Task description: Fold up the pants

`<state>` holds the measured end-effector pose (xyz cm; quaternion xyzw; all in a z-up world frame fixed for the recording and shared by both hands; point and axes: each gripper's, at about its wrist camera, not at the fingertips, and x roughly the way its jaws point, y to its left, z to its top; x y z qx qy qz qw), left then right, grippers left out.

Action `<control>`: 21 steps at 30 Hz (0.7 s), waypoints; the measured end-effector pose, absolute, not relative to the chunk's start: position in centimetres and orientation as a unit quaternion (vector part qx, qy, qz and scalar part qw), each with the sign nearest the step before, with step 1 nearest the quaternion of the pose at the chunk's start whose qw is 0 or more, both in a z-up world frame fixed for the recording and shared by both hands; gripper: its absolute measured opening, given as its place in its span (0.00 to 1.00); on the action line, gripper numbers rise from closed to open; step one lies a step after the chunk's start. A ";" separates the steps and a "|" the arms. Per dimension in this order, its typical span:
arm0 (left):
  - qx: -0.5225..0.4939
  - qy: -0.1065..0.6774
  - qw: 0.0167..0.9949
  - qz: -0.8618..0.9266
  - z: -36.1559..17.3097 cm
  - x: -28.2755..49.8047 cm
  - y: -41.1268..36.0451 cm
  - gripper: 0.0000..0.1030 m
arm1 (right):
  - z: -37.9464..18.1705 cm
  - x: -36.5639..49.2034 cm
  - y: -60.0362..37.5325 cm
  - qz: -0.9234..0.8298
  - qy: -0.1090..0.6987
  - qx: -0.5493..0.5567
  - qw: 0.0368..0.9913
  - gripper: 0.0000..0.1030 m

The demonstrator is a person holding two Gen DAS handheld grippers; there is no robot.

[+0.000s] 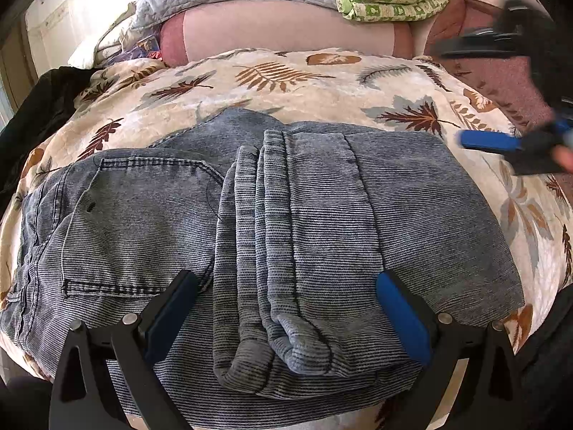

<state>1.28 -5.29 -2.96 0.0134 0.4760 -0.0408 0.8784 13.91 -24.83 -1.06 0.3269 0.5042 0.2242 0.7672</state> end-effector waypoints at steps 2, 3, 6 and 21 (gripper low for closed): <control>0.014 0.475 0.879 -0.042 -3.0 1.3 -5.3 0.97 | -3.9 15.9 -25.0 0.186 0.533 0.322 0.760 0.84; 0.014 0.476 0.879 -0.043 -3.0 1.3 -5.3 0.97 | -5.1 16.3 -25.3 0.186 0.532 0.344 0.750 0.84; 0.014 0.474 0.879 -0.047 -3.0 1.4 -5.2 0.97 | -3.5 15.2 -25.5 0.192 0.522 0.338 0.759 0.84; 0.014 0.468 0.882 -0.047 -3.0 1.3 -5.1 0.97 | -3.4 4.5 -25.9 0.210 0.524 0.366 0.739 0.92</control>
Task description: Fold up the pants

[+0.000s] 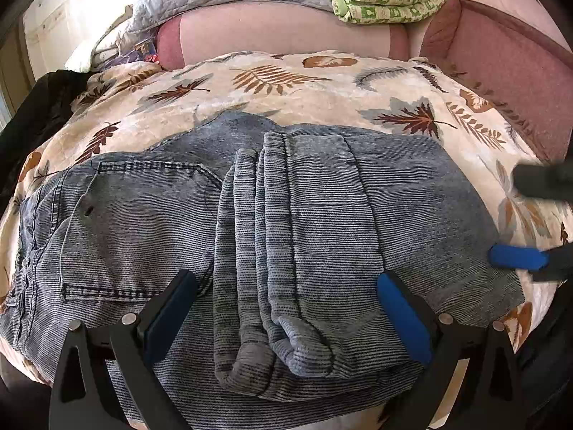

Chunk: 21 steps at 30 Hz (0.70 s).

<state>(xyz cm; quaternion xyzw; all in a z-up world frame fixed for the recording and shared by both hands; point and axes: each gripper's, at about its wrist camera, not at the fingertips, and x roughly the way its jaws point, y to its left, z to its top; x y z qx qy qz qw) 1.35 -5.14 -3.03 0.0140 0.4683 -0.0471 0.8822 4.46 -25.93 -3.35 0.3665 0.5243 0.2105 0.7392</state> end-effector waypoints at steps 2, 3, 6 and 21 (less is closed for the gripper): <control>0.013 0.469 0.882 -0.047 -3.0 1.3 -5.2 0.97 | -1.5 3.3 -25.6 0.221 0.508 0.354 0.754 0.92; 0.012 0.469 0.882 -0.047 -3.0 1.2 -5.2 0.97 | -1.1 2.7 -25.4 0.230 0.501 0.351 0.756 0.92; 0.011 0.471 0.881 -0.047 -3.0 1.3 -5.2 0.97 | -3.6 1.7 -25.1 0.194 0.524 0.335 0.759 0.99; -0.009 0.461 0.884 -0.074 -2.5 0.5 -4.4 0.97 | -3.4 1.6 -24.9 0.167 0.521 0.308 0.778 1.00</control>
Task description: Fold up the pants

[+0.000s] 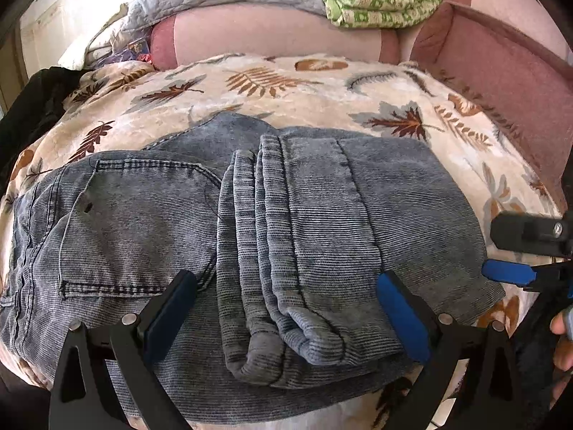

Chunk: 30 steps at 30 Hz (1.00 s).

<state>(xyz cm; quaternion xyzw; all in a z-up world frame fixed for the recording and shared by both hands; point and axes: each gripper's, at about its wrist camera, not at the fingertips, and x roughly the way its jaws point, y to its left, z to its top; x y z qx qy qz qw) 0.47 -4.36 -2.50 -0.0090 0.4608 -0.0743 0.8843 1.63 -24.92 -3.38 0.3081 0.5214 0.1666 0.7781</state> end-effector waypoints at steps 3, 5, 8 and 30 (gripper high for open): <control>-0.041 0.445 0.890 -0.087 -2.0 -0.3 -3.1 0.97 | -3.3 1.4 -25.1 0.170 0.516 0.307 0.781 1.00; -0.064 0.428 0.897 -0.087 -1.5 -0.6 -2.1 0.97 | -3.5 1.3 -25.2 0.172 0.513 0.308 0.782 1.00; -0.098 0.388 0.913 -0.077 -0.1 -1.5 -0.3 0.97 | -3.4 1.2 -24.9 0.171 0.513 0.308 0.783 1.00; -0.209 0.425 0.858 0.199 2.4 -4.4 16.7 0.97 | 4.4 12.7 -12.8 0.325 0.483 0.116 0.805 1.00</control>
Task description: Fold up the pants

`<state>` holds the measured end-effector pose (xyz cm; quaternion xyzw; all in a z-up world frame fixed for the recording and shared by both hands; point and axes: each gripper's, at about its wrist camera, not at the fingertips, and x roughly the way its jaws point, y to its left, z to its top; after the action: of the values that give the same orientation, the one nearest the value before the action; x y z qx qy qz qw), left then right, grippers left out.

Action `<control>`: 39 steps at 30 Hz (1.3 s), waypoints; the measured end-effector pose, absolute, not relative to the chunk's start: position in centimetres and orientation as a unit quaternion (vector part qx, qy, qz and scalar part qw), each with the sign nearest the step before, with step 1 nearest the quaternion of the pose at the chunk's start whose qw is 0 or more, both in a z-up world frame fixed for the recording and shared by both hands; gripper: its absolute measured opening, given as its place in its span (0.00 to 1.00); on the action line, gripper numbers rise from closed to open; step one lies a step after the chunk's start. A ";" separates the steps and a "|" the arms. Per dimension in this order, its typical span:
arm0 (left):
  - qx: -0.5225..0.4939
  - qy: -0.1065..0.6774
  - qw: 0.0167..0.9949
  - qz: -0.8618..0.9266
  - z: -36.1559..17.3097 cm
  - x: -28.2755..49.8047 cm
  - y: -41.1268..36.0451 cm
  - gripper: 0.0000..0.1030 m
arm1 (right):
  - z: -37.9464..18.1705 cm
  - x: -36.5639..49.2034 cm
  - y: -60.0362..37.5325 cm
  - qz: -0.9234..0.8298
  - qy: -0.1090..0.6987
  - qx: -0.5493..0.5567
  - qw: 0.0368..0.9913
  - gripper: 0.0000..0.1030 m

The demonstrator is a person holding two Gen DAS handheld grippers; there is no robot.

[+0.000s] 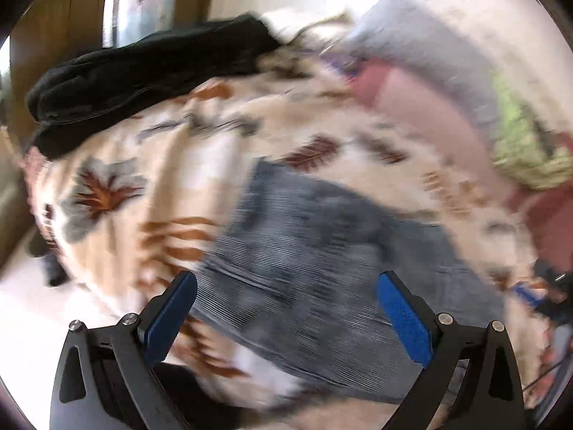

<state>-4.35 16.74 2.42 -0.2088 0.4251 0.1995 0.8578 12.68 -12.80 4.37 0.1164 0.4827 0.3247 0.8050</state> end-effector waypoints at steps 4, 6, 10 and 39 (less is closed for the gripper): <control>-0.148 0.487 0.830 0.226 -0.5 -1.8 17.6 0.97 | 2.9 18.6 -8.4 0.289 0.515 0.021 0.807 0.99; -0.135 0.508 0.822 0.220 -2.1 -0.9 17.5 0.97 | 1.3 20.6 -6.5 0.276 0.540 -0.011 0.795 0.82; -0.144 0.493 0.832 0.211 -3.1 -0.7 17.6 0.99 | -1.7 21.5 -3.1 0.279 0.568 -0.076 0.770 0.65; -0.157 0.453 0.857 0.191 -3.2 -2.4 17.9 0.99 | -1.8 21.3 0.3 0.242 0.533 -0.101 0.804 0.71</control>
<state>-2.37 17.87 -3.17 -0.1566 0.4527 0.1912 0.8567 21.27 0.27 -1.84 -0.1012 0.5334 0.2424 0.8040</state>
